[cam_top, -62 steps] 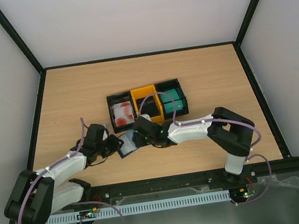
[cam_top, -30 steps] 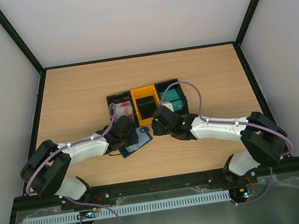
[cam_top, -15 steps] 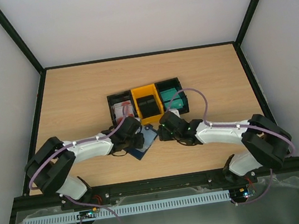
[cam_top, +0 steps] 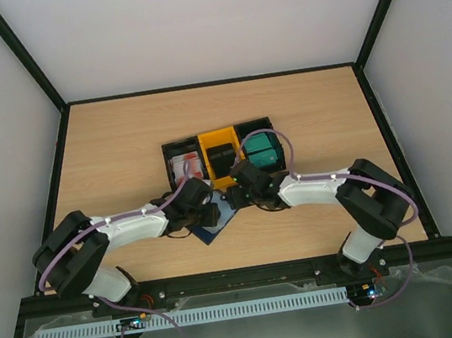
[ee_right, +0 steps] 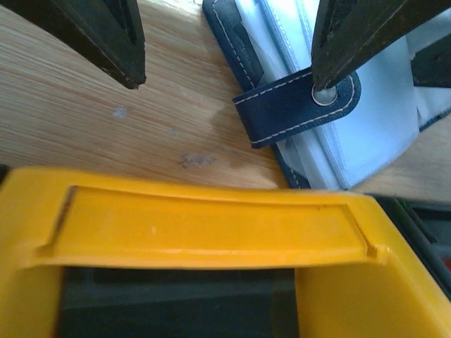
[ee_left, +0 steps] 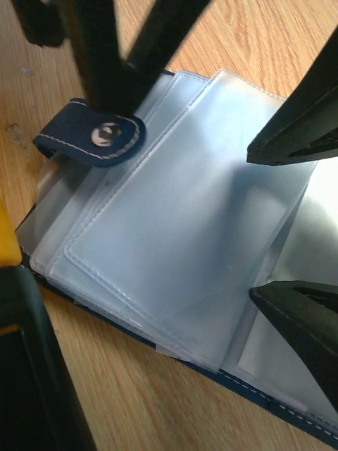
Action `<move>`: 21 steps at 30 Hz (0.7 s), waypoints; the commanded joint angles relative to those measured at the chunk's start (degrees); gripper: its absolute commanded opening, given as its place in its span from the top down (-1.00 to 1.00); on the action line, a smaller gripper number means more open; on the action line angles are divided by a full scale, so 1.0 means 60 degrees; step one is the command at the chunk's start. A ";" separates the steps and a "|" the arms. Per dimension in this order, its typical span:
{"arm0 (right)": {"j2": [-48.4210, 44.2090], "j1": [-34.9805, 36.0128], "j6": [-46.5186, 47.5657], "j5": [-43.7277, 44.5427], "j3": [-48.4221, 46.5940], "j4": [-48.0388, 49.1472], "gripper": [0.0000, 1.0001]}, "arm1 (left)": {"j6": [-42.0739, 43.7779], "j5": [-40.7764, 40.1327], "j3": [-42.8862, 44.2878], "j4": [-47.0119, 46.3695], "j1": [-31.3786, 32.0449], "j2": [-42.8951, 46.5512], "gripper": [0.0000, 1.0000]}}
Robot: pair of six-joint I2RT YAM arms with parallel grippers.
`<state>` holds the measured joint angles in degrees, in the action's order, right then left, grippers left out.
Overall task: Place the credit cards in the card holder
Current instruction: Open the card holder at the center of the board.
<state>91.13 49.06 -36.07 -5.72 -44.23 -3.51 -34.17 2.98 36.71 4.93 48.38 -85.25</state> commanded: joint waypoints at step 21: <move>-0.1708 -0.0032 -0.1679 -0.1206 0.2447 0.0844 0.47 | 0.0112 0.0618 0.0602 -0.0497 -0.0184 -0.1101 0.09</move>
<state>83.70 48.82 -44.29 -18.00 -29.39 7.20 -34.61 5.87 38.94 -0.45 47.33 -89.69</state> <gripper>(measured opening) 0.255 0.457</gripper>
